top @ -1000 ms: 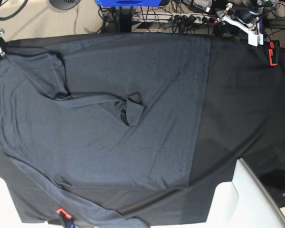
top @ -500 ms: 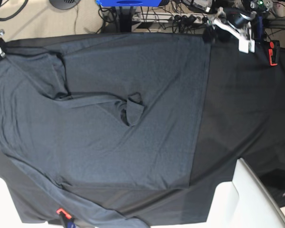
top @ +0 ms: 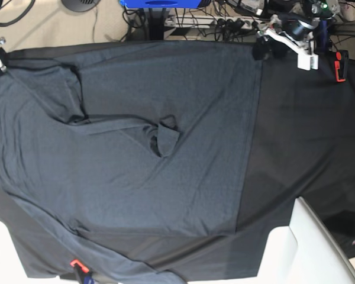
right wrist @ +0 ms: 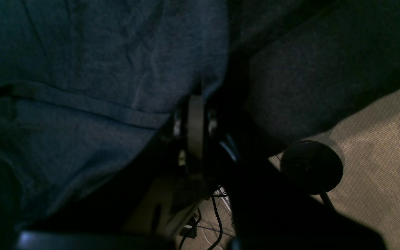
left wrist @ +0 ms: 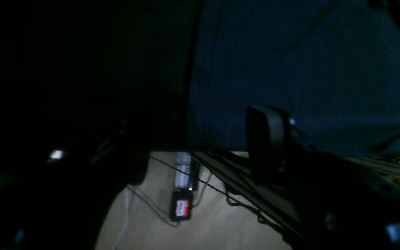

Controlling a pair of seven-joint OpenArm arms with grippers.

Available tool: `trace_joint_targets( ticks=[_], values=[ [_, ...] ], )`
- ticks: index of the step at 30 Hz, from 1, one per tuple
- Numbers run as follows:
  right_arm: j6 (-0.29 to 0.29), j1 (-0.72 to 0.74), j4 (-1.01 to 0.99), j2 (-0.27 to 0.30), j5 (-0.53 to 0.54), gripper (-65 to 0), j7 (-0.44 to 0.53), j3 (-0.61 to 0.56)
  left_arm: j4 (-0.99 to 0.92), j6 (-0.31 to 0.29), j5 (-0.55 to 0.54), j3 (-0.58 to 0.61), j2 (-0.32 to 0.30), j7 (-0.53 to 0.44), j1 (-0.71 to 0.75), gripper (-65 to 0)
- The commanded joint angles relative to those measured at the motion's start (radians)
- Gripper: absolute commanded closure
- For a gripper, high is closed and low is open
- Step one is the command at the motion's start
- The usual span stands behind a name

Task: Fold the T-shirt properly
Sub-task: 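Hold the shirt edge with the left gripper and adjust its position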

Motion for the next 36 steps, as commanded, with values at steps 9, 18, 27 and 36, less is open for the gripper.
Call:
trace_joint_targets(
  ticks=[9,18,27,36],
  values=[
    [0.006,0.003,0.007,0.012,-0.002,-0.2,-0.008,-0.001,-0.110,-0.010,-0.013,0.003,-0.007,-0.015,-0.056,-40.5],
    [0.006,0.003,0.005,0.031,-0.002,-0.2,-0.008,0.001,-0.139,-0.010,-0.017,0.060,-0.007,-0.016,-0.055,-40.3],
    [0.006,0.004,0.005,0.029,-0.002,-0.2,-0.008,0.001,-0.148,-0.010,-0.019,0.057,-0.007,-0.016,-0.052,-30.8],
    [0.003,0.004,0.020,0.028,-0.002,-0.2,-0.008,0.001,-0.136,-0.010,-0.022,0.063,-0.004,-0.013,-0.061,0.0]
  ],
)
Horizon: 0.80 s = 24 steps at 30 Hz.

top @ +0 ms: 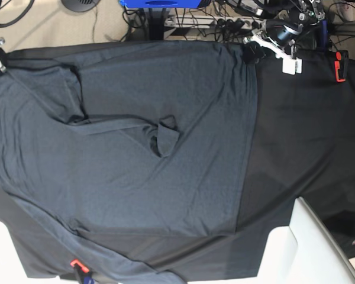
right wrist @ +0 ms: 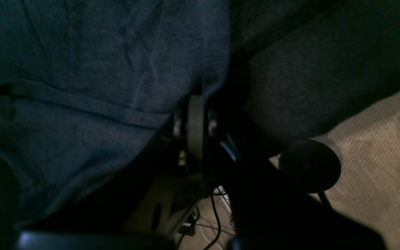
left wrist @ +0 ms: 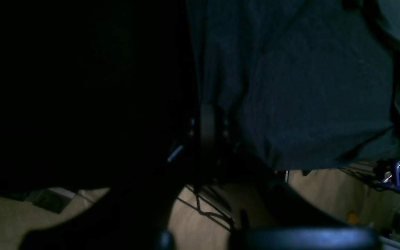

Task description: Fold the T-shirt properly

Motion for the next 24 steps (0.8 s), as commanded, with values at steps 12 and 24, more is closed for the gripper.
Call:
trace_joint_targets(
  ticks=[12,24],
  values=[
    [-0.130,0.087,0.134,0.025,0.003,-0.2,-0.201,0.001,0.112,0.006,-0.096,-0.013,-0.005,0.191,-0.043,0.0],
    [-0.240,0.162,0.152,0.062,0.003,-0.2,-0.241,-0.001,0.119,0.121,-0.249,-0.011,-0.035,0.260,-0.111,0.0]
  ],
)
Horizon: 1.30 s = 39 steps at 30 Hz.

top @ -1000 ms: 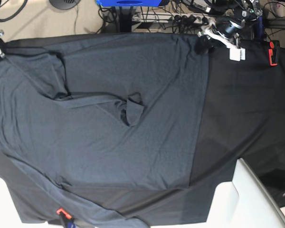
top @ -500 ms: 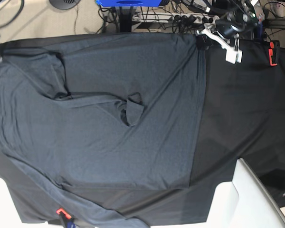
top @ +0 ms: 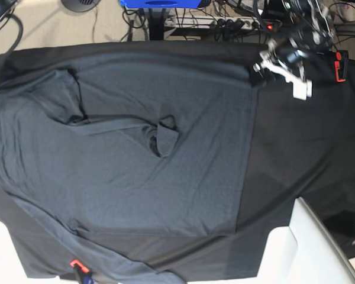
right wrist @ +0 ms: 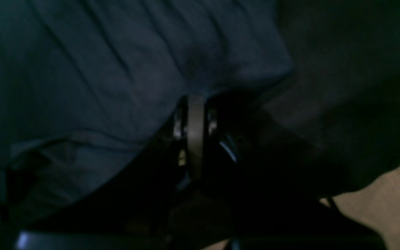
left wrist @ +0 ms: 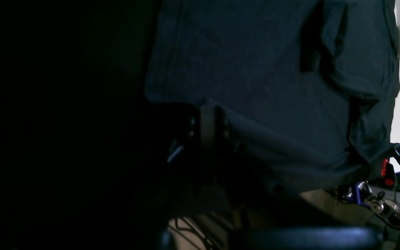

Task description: Fold the T-shirt properly

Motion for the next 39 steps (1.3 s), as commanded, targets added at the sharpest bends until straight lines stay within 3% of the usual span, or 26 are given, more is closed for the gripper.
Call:
trace_joint_targets(
  ticks=[1,6,8,10,16,25,29,39],
  values=[
    [-0.008,0.016,-0.002,0.033,0.008,-0.2,0.005,0.006,0.011,-0.008,-0.018,-0.003,-0.003,-0.001,-0.013,0.0],
    [-0.013,0.078,-0.052,0.059,0.008,-0.2,-0.016,0.004,0.011,-0.001,-0.018,0.002,-0.003,0.002,-0.053,0.0],
    [-0.013,0.102,-0.082,0.072,-0.004,-0.2,-0.016,0.004,0.011,0.038,-0.021,0.005,-0.003,0.002,-0.061,0.0],
    [-0.013,0.139,-0.114,0.082,-0.055,-0.2,-0.016,0.004,0.011,0.079,-0.022,0.006,-0.003,0.002,-0.069,0.0],
    [-0.008,0.225,-0.164,0.080,-0.202,-0.2,-0.016,0.006,0.011,0.090,-0.026,0.006,-0.003,0.002,-0.085,0.0],
    [-0.013,0.279,-0.221,0.103,-0.210,-0.2,-0.015,0.004,-0.096,0.091,-0.026,0.000,-0.003,0.002,-0.130,0.0],
    [-0.013,0.312,-0.296,0.131,-0.210,-0.2,-0.008,-0.068,-0.107,0.091,-0.026,-0.001,-0.003,0.002,-0.139,0.0],
    [-0.014,0.360,-0.306,0.132,-0.210,-0.2,-0.008,-0.100,-0.110,0.093,-0.026,-0.003,-0.003,0.002,-0.162,0.0]
  ],
)
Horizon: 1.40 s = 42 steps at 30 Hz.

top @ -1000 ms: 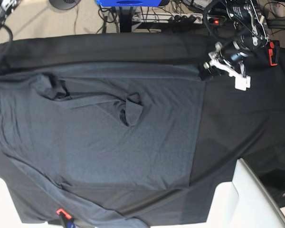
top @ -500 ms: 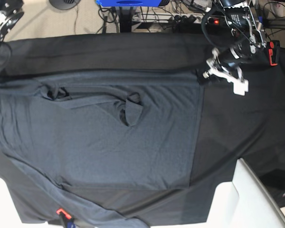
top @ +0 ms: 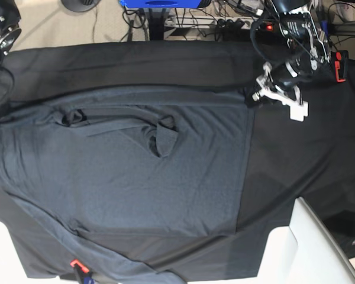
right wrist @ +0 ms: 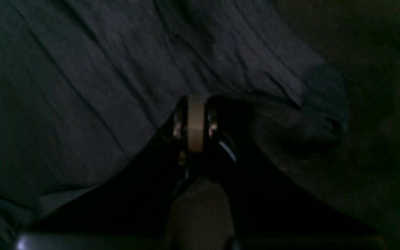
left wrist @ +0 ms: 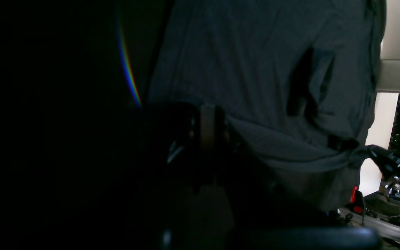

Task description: Fold the T-shirt properly

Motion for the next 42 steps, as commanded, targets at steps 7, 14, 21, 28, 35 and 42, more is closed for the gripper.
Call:
trace_joint_targets(
  ticks=[7,14,21,28,35,42],
  values=[
    [-0.049,0.030,0.013,0.027,0.014,-0.2,0.042,-0.001,0.013,0.041,-0.021,-0.005,-0.006,-0.010,-0.013,0.0],
    [-0.055,0.047,-0.064,0.039,0.012,-0.2,0.063,-0.003,-0.007,0.041,-0.021,-0.006,-0.006,-0.010,-0.030,0.0],
    [-0.055,0.050,-0.095,0.051,0.012,-0.2,0.099,-0.003,-0.048,0.041,-0.021,-0.006,-0.006,-0.013,-0.035,0.0],
    [-0.055,0.050,-0.093,0.048,0.012,-0.9,0.103,-0.003,-0.047,0.041,-0.021,-0.006,-0.006,-0.011,-0.051,0.0],
    [-0.053,0.067,-0.084,0.045,0.017,-14.6,0.106,0.003,-0.041,0.041,-0.023,-0.005,-0.006,-0.010,-0.054,0.0],
    [-0.046,0.093,-0.073,0.045,0.018,-42.6,0.184,0.008,-0.028,0.036,-0.023,-0.006,-0.009,-0.016,-0.056,-38.7]
  ],
)
